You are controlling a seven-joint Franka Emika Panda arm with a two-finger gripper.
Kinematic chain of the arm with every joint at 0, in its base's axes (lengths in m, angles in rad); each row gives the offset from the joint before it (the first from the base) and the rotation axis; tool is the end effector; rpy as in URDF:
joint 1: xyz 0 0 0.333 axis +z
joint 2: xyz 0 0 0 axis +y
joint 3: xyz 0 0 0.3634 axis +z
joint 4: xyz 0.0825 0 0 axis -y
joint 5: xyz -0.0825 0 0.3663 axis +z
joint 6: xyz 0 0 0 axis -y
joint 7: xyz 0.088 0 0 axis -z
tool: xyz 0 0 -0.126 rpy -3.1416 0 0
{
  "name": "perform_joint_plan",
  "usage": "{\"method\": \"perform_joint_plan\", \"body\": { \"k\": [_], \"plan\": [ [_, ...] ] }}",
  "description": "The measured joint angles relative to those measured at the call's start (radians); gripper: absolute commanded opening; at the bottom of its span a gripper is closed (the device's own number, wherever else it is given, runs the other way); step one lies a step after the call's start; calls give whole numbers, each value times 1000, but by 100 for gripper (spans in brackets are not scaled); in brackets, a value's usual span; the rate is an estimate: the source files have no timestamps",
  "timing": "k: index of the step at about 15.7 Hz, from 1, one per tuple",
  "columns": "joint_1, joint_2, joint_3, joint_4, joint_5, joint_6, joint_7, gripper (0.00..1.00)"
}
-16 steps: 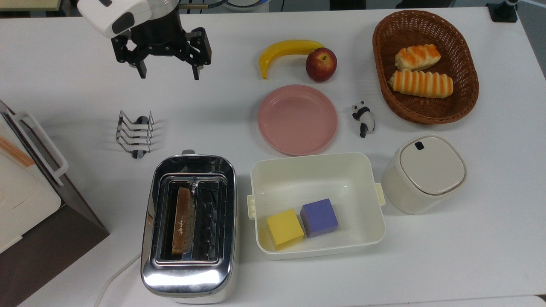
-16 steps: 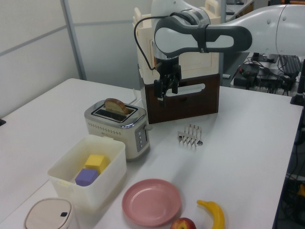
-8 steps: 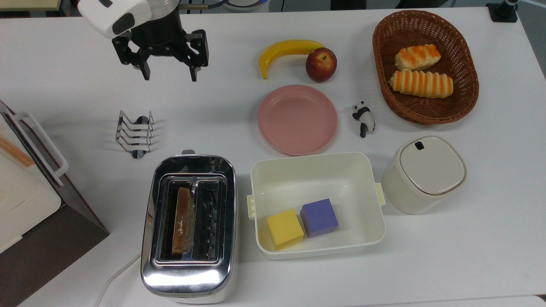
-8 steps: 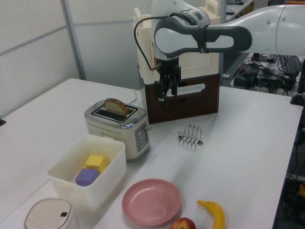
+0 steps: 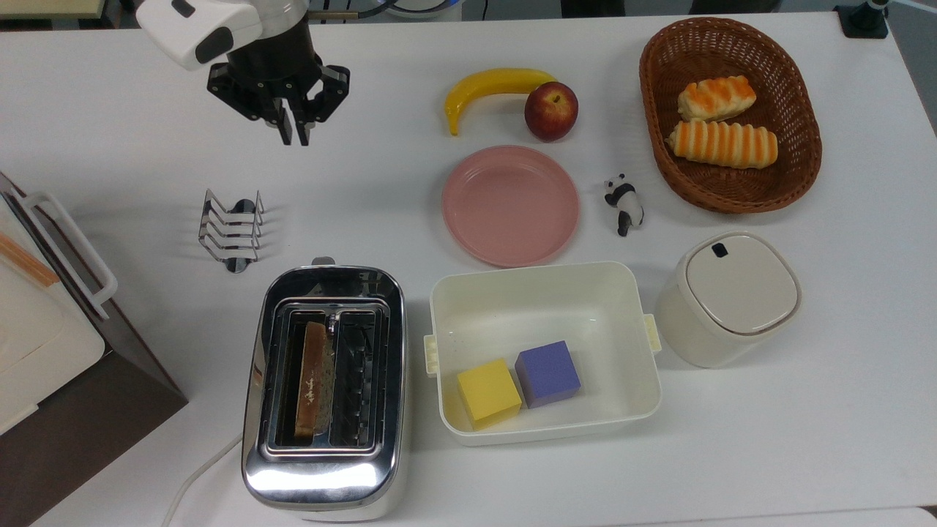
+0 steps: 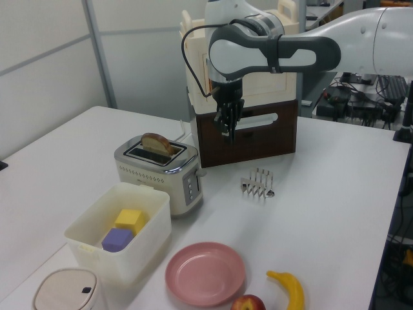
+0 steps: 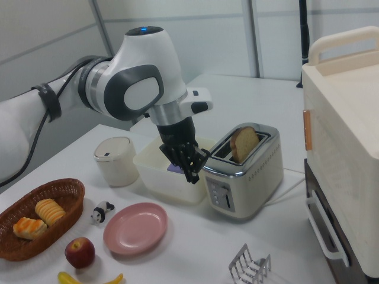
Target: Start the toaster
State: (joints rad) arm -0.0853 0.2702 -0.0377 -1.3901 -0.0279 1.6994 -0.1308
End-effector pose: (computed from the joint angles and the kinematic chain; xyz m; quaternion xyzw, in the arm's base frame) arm 0.6367 -0.0784 0.5883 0.9996 0.0062 0.0171 0.0212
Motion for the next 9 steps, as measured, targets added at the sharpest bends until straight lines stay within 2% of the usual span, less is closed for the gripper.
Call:
{"method": "perform_joint_plan", "body": {
  "k": [9],
  "plan": [
    [0, 13, 0, -10, 0, 0, 0, 0]
  ]
}}
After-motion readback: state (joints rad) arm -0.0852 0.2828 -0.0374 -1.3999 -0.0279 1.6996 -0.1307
